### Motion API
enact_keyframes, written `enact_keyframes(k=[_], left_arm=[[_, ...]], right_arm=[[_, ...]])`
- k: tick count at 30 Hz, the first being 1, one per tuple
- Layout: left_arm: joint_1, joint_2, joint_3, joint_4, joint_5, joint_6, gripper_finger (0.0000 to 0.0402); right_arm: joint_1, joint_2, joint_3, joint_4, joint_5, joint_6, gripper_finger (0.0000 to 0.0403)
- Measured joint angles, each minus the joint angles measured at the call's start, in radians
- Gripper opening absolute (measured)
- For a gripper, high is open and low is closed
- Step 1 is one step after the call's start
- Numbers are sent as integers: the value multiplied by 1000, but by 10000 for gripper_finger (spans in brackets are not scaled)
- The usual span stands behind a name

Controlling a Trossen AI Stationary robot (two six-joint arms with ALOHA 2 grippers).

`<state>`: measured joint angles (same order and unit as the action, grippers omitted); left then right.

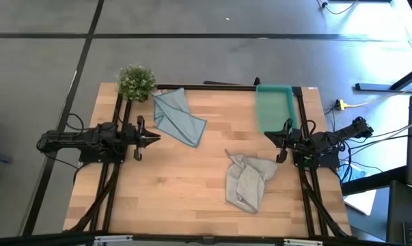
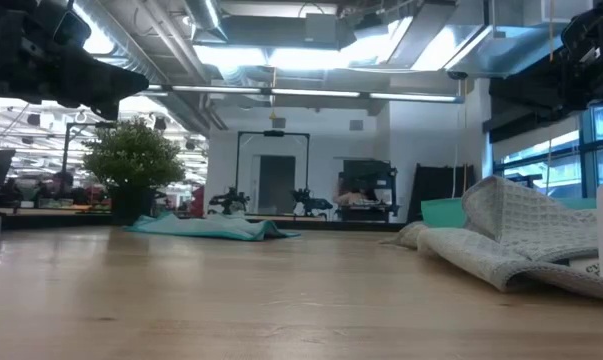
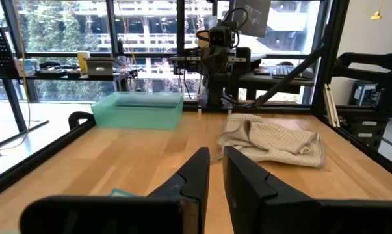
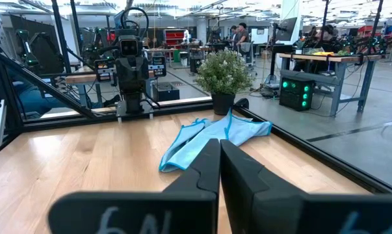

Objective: Roll microfiber towels into tight, uniform cylinder then place into a basket

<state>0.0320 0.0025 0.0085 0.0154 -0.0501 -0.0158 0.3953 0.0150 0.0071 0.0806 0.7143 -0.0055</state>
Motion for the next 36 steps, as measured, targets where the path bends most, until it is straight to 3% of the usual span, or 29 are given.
enact_keyframes(k=[22,28,36], left_arm=[[0,0,0,0,0,0,41],[0,0,0,0,0,0,41],[0,0,0,53,4,-32,41]], right_arm=[[-1,0,0,6,8,-2,14],[-1,0,0,5,-8,97,14],[-1,0,0,-2,-7,107,14]])
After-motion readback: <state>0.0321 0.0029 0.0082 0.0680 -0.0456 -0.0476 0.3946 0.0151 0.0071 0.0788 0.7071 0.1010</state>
